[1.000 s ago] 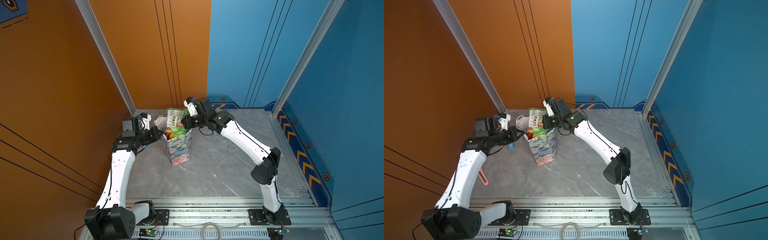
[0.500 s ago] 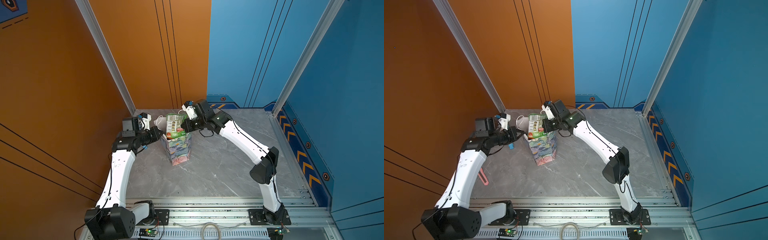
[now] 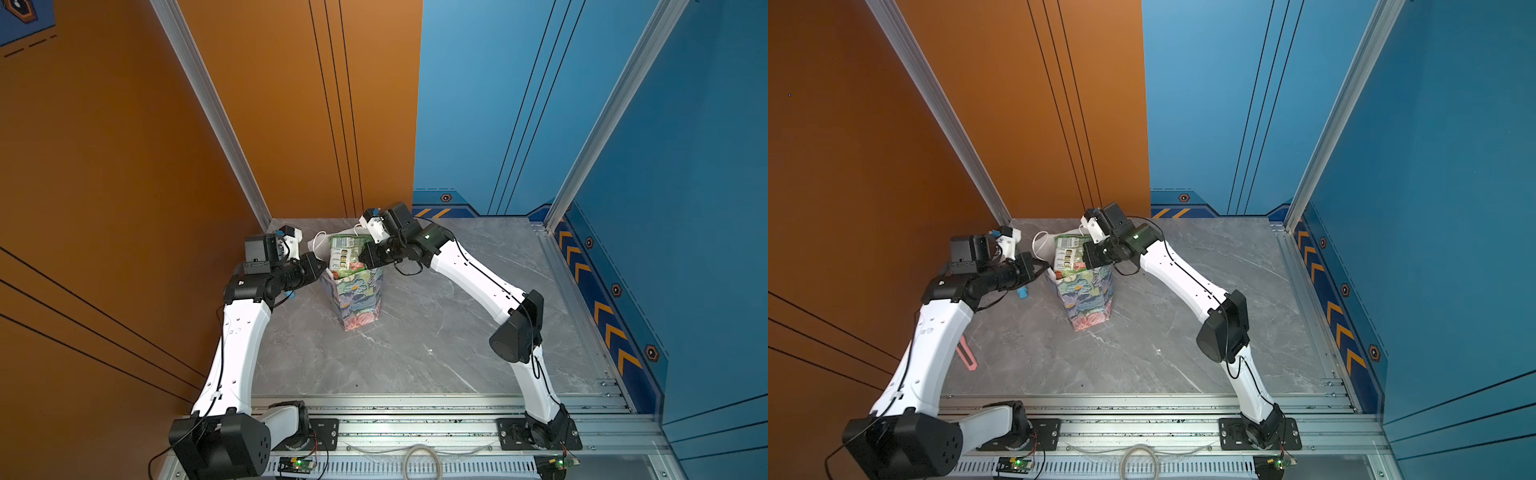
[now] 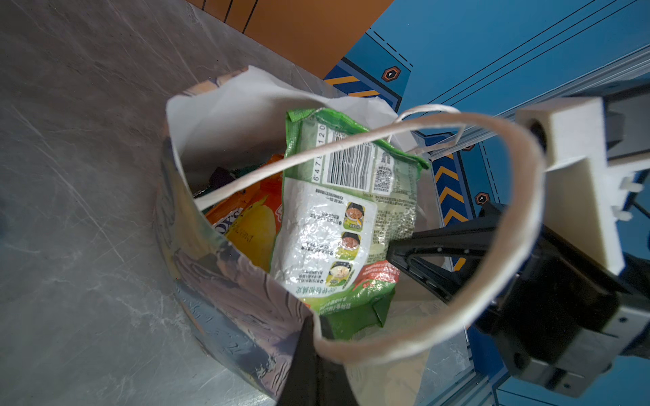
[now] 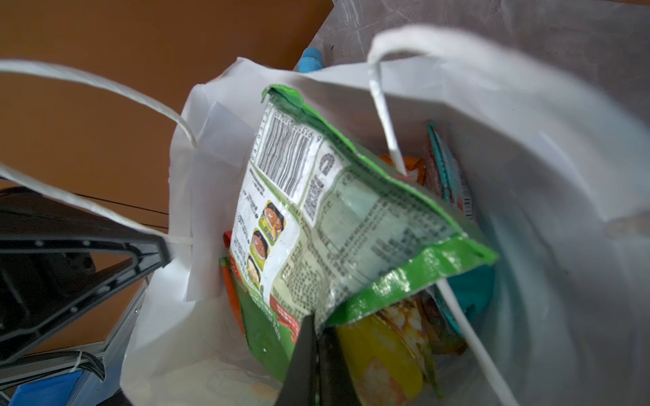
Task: Place the snacks into the paper bag
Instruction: 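Push the green pack down into the paper bag and open the right gripper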
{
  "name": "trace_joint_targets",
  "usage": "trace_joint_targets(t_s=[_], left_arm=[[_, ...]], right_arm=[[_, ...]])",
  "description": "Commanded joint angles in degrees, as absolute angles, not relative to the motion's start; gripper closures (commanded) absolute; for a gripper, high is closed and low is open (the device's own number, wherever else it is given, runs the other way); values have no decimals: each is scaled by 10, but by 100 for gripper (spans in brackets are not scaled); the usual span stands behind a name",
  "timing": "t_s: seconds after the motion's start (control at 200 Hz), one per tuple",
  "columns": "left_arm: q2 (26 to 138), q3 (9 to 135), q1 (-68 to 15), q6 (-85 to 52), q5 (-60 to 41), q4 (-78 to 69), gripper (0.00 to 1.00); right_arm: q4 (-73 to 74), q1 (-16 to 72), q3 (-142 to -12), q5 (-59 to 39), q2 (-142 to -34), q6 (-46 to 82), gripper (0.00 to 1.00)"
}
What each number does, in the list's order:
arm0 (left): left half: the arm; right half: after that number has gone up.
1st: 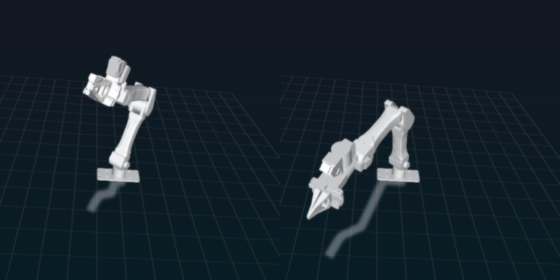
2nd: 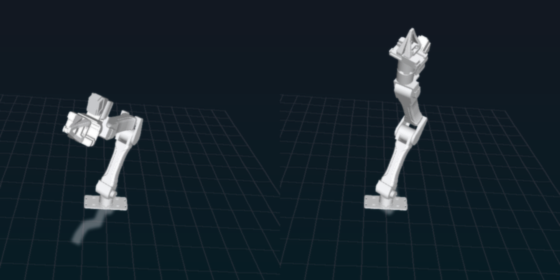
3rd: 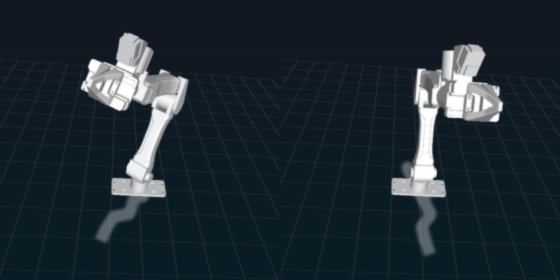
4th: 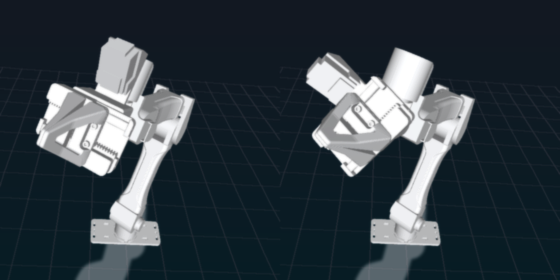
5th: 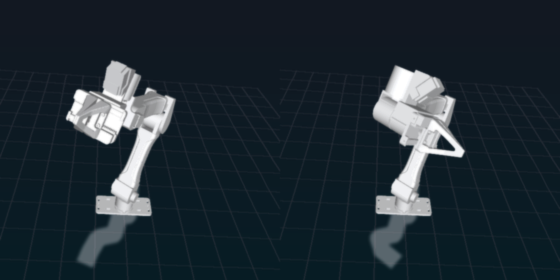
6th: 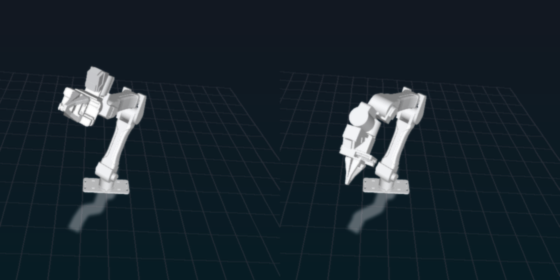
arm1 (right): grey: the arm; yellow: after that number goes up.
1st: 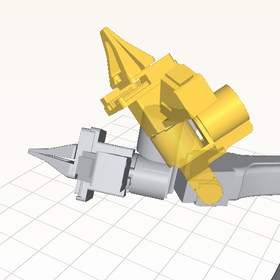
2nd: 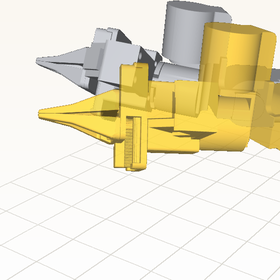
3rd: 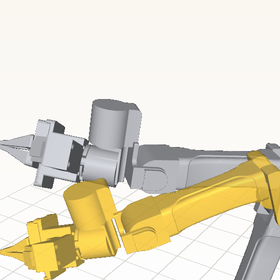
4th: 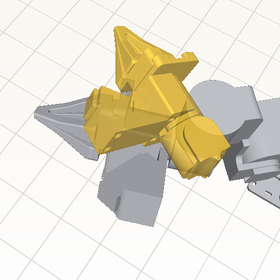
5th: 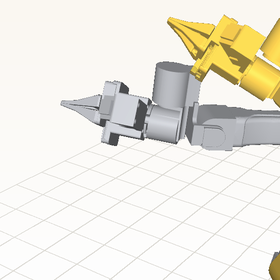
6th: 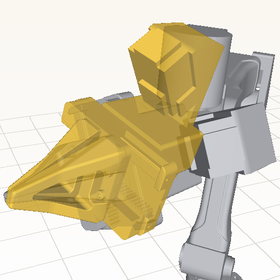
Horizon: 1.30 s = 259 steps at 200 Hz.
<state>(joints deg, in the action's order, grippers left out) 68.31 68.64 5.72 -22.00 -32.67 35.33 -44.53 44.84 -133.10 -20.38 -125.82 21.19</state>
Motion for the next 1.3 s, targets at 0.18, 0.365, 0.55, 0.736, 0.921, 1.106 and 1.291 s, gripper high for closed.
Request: trace_joint_targets(t_s=[0.18,0.365,0.55,0.736,0.921,1.106,1.291], left_arm=[[688,698,58,-221,-340,349,100],[687,700,57,-221,-340,349,100],[686,696,58,-220,-341,349,100],[684,694,58,-218,-341,348,100],[685,694,57,-220,-342,349,100],[684,694,57,-220,-340,349,100],[685,694,57,-221,-339,349,100]], right_arm=[[-488,480,-1344,-137,-1251,155,100],[-487,521,-1343,-46,-1214,103,100],[-484,550,-1344,-18,-1198,76,100],[-485,547,-1342,-43,-1203,89,100],[-484,516,-1344,-94,-1230,136,100],[-485,481,-1367,-149,-1277,177,100],[-484,444,-1380,-181,-1311,222,77]])
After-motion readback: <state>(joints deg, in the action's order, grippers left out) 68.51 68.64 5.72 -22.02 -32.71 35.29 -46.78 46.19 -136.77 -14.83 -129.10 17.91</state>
